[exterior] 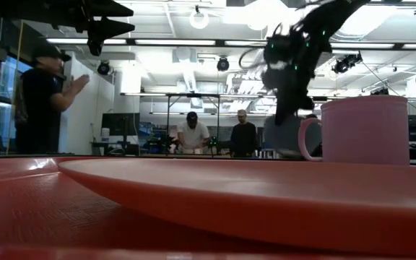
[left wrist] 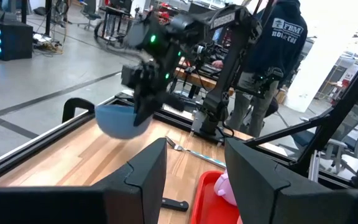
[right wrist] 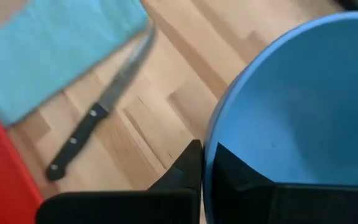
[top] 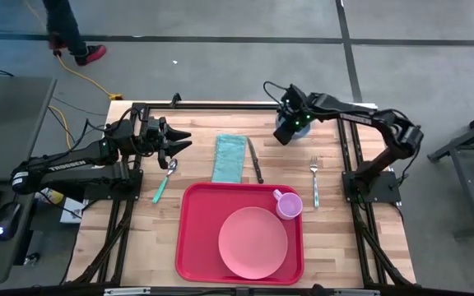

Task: Set up tray
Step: Put the blue bowl on the pink plate

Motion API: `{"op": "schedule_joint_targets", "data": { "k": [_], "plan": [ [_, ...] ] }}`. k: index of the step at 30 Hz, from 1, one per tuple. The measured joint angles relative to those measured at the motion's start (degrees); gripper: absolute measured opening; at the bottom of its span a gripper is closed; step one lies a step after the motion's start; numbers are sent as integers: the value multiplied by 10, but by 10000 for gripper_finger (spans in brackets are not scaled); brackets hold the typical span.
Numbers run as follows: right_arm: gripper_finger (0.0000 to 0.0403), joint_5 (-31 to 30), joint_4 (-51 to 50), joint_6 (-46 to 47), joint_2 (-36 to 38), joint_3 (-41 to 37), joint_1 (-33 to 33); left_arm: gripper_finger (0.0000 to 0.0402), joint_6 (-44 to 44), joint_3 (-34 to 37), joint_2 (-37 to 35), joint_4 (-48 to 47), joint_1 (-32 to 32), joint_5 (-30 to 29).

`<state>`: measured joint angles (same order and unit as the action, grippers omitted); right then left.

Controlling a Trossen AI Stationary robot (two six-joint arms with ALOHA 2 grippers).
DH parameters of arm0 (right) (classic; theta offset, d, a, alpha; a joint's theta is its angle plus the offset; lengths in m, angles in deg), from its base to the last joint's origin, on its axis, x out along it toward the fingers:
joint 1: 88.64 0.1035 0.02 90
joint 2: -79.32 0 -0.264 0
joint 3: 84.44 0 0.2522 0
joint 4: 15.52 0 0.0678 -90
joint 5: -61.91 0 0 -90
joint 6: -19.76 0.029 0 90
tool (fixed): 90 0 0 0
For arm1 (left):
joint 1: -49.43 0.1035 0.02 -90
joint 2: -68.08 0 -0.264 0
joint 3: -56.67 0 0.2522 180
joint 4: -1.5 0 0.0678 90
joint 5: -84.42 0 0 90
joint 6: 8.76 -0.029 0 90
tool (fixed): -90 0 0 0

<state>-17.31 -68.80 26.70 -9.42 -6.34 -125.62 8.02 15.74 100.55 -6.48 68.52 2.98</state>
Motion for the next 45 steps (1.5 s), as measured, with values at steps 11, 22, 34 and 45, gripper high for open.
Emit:
{"op": "schedule_joint_targets", "data": {
  "k": [11, 22, 34, 45],
  "plan": [
    [1, -19, -118, -27, 30, 143, 25, 195, -4, 0, 0, -2, 0, 0],
    [0, -13, -218, -25, 30, 302, 93, 195, -5, 0, 0, -2, 0, -1],
    [0, -9, -254, 28, 30, 421, 186, 195, -5, 0, 0, -4, 0, -1],
    [0, -35, -230, 107, 30, 462, 317, 195, -5, 0, 0, -4, 0, -3]
  ]
}}
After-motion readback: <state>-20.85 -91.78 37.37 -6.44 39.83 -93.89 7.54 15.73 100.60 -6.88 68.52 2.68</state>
